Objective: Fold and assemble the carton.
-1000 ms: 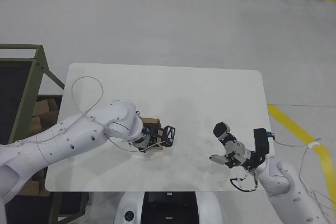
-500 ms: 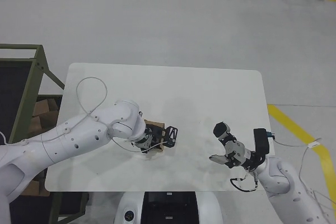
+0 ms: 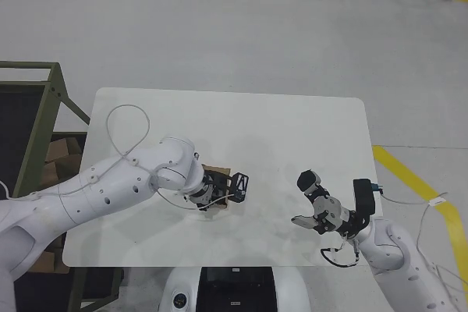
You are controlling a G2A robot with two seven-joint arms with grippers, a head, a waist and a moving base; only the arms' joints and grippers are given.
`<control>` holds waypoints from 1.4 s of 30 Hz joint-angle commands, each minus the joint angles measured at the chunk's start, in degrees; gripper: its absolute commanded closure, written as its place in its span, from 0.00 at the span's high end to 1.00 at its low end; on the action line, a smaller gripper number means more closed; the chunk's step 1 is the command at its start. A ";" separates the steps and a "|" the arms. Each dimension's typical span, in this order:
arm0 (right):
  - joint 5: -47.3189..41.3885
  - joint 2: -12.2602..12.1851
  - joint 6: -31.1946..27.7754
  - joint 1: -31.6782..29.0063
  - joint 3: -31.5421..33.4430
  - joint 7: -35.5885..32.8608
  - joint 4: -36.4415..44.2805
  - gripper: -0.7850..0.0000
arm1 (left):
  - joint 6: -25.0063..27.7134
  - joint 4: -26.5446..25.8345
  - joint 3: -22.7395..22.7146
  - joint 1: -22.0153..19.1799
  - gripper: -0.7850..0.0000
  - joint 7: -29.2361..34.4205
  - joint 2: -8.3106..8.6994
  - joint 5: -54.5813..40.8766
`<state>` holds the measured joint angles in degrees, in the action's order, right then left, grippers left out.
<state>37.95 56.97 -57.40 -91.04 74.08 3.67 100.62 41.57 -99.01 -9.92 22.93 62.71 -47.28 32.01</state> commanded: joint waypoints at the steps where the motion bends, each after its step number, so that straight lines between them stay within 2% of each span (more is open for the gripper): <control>1: 0.00 0.00 0.00 0.00 0.00 0.00 0.00 1.00 | -0.10 0.08 -0.13 0.06 0.12 0.10 -0.21 0.23; 8: 0.00 0.00 0.00 0.00 0.00 0.00 0.00 1.00 | -0.55 0.35 -1.23 0.32 0.05 0.04 -0.78 0.50; 12: 0.00 0.00 0.00 0.00 0.00 0.00 0.00 1.00 | -0.22 -0.20 -1.90 0.56 0.15 0.17 -0.82 0.34; 14: 0.00 0.00 0.00 0.00 0.00 0.00 0.00 1.00 | -0.05 -0.75 -2.32 0.71 0.29 0.05 -0.60 0.16; 16: 0.00 0.00 0.00 0.00 0.00 0.00 0.00 1.00 | -0.18 -1.25 -2.75 0.83 0.50 0.18 -0.22 -0.17; 17: 0.00 0.00 0.00 0.00 0.00 0.00 0.00 1.00 | -0.12 -1.64 -2.98 0.91 0.81 0.12 0.00 -0.50; 19: 0.00 0.00 0.00 0.00 0.00 0.00 0.00 1.00 | -0.06 -2.29 -3.53 1.01 0.98 0.06 0.55 -0.85; 24: 0.00 0.00 0.00 0.00 0.00 0.00 0.00 1.00 | -0.24 -5.57 -6.32 1.95 1.00 -0.72 2.52 -2.21; 29: -0.42 0.08 1.40 0.12 -0.09 -0.74 0.22 1.00 | -3.32 -11.44 -11.16 3.87 1.00 -1.37 5.94 -2.01; 35: -2.34 -0.04 3.52 1.74 -0.69 -6.31 0.06 1.00 | -6.75 -18.60 -19.88 9.24 1.00 -6.89 11.42 0.33; 42: -4.72 0.05 11.09 6.56 -4.87 -19.96 2.11 1.00 | -7.78 -21.27 -33.05 20.44 1.00 -18.61 18.83 2.42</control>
<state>33.50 56.97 -47.57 -85.28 69.90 -14.06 102.49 33.71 -120.36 -40.80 41.23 46.33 -29.55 34.25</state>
